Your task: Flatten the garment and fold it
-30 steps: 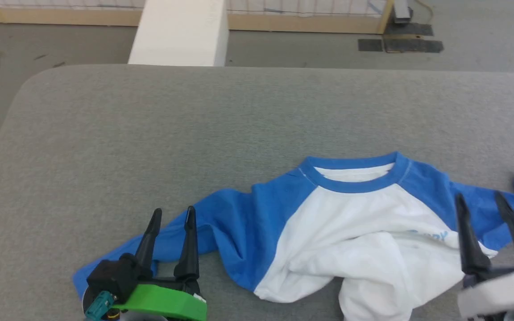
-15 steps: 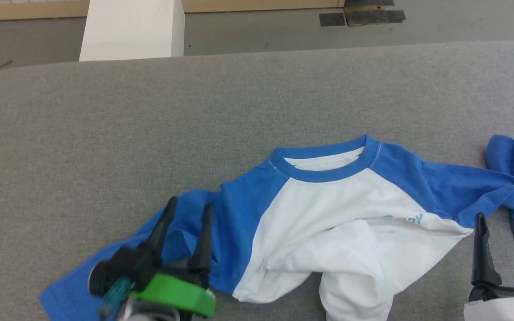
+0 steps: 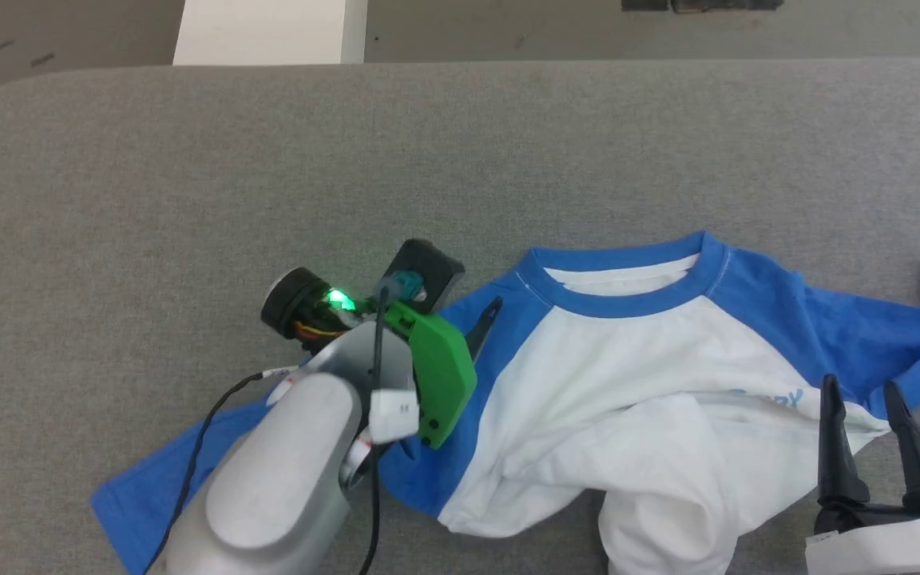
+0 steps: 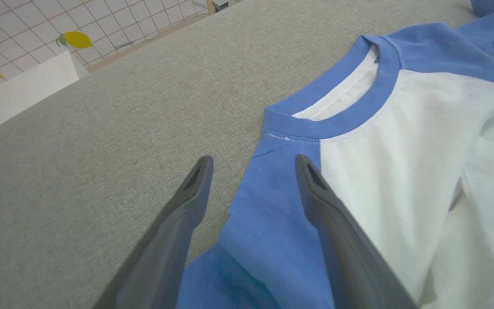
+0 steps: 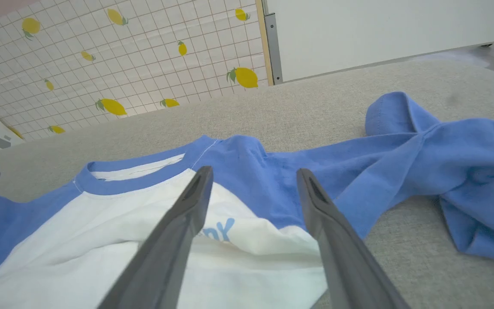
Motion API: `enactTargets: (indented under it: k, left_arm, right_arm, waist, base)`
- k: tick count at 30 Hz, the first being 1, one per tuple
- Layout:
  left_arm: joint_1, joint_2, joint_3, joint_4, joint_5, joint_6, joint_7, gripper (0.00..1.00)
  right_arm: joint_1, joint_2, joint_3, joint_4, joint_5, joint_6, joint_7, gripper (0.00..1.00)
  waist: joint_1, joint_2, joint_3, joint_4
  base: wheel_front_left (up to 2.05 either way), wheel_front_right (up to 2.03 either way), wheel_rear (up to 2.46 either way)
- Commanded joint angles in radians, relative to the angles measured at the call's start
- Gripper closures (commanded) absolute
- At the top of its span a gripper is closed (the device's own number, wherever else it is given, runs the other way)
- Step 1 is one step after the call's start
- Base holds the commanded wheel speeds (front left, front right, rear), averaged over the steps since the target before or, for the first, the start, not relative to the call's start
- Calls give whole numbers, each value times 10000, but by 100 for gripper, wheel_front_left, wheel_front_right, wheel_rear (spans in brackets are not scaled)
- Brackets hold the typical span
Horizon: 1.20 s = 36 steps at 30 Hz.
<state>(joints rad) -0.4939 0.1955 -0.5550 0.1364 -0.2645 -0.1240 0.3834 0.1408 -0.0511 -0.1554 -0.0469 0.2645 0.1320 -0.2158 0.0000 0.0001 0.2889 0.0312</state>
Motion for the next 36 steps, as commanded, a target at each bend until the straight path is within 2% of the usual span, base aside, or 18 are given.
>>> enactTargets:
  k: [1, 9, 13, 15, 18, 22, 26, 30, 36]
  left_arm:
    - [-326, 22, -131, 295, -306, -63, 244, 0]
    - [-1129, 28, -552, 2205, -695, -65, 1595, 0]
    - [-1207, -163, -658, 2898, -1327, -65, 2534, 0]
    - [-1135, -212, -943, 3126, -1892, -66, 3403, 100]
    - [-1059, -107, -1305, 3015, -2662, -66, 4300, 100]
    - [-977, 43, -1498, 2475, -3260, -66, 4123, 100]
    - [-874, 274, -1544, 1904, -3506, -66, 2993, 100]
    - [-546, 485, -1138, 1498, -3478, -14, 1488, 100]
    - [744, 804, 3, 837, -3768, 697, -570, 100]
  right_arm:
    - [-162, 8, 78, 30, 46, -13, 30, 0]
    - [-257, 8, 265, -10, -9, -13, 118, 0]
    - [-275, 8, 263, -73, -28, -13, 188, 0]
    - [-296, 8, 263, -98, -36, -13, 216, 0]
    - [-333, 8, 267, -127, -49, -13, 257, 0]
    - [-400, 8, 241, -118, -51, -13, 301, 0]
    - [-448, 8, 301, -42, -13, -13, 293, 0]
    - [-473, 8, 359, -23, -40, -13, 279, 0]
    - [-590, 9, 372, -293, -257, -13, 409, 0]
  waist:
    - [0, -1, 196, 55]
    - [0, -1, 575, -96]
    - [0, -1, 723, -113]
    - [0, -1, 770, -121]
    - [0, -1, 824, -121]
    - [0, -1, 838, -46]
    - [0, -1, 664, 58]
    - [0, -1, 448, 139]
    - [0, -1, 233, 183]
  base:
    - [0, 0, 0]
    - [0, 0, 0]
    - [0, 0, 0]
    - [0, 0, 0]
    - [0, 0, 0]
    - [0, 0, 0]
    - [0, 0, 0]
    - [0, 0, 0]
    - [0, 0, 0]
